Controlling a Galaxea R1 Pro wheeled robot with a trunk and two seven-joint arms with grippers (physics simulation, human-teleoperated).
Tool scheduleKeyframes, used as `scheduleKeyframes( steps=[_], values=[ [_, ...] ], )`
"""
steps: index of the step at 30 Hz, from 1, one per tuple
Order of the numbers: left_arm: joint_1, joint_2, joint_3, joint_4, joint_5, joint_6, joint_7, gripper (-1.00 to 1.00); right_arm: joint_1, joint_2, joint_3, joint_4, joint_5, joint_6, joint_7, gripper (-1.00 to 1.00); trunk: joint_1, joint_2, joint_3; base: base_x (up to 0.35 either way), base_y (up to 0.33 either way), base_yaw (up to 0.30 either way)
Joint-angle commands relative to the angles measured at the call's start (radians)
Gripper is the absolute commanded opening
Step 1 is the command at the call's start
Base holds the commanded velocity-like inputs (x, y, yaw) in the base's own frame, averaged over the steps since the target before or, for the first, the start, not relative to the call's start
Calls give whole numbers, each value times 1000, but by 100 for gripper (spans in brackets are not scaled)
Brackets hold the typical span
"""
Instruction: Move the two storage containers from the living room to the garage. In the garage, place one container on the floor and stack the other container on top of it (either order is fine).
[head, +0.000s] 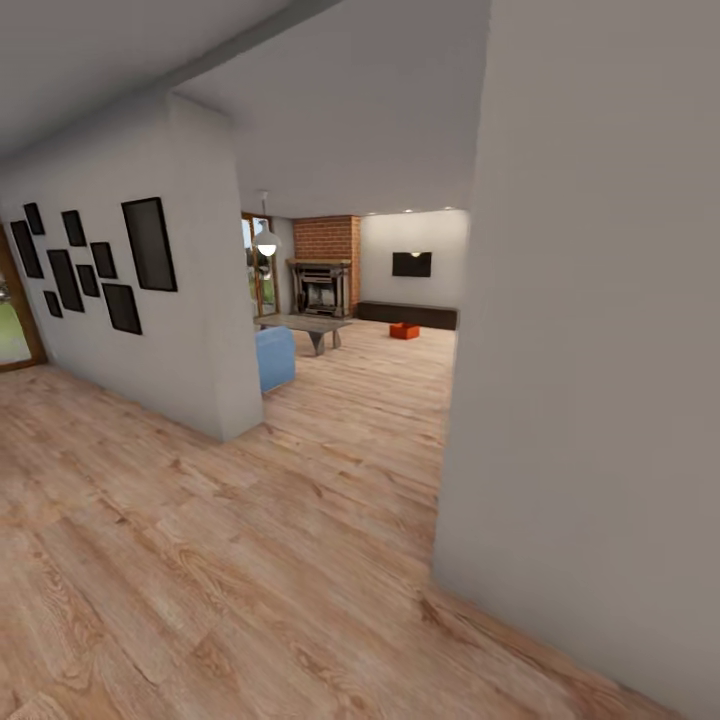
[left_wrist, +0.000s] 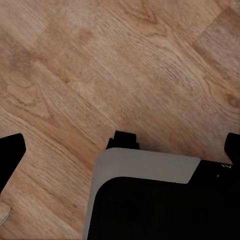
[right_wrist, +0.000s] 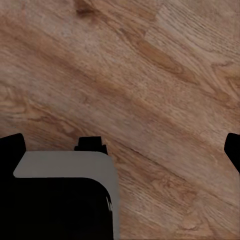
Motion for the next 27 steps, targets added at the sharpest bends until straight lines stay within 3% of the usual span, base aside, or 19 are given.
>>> scheduleKeyframes(
  steps=[1,27],
  values=[
    [-1,0,-8,1,9,-3,2,100,-1,0,8,3,-8,-5,0,100,1,-1,-1,325,66,263],
    [-1,1,-8,1,9,-3,2,100,-1,-1,7,3,-8,-6,-1,100,1,-1,-1,324,96,252]
  ],
)
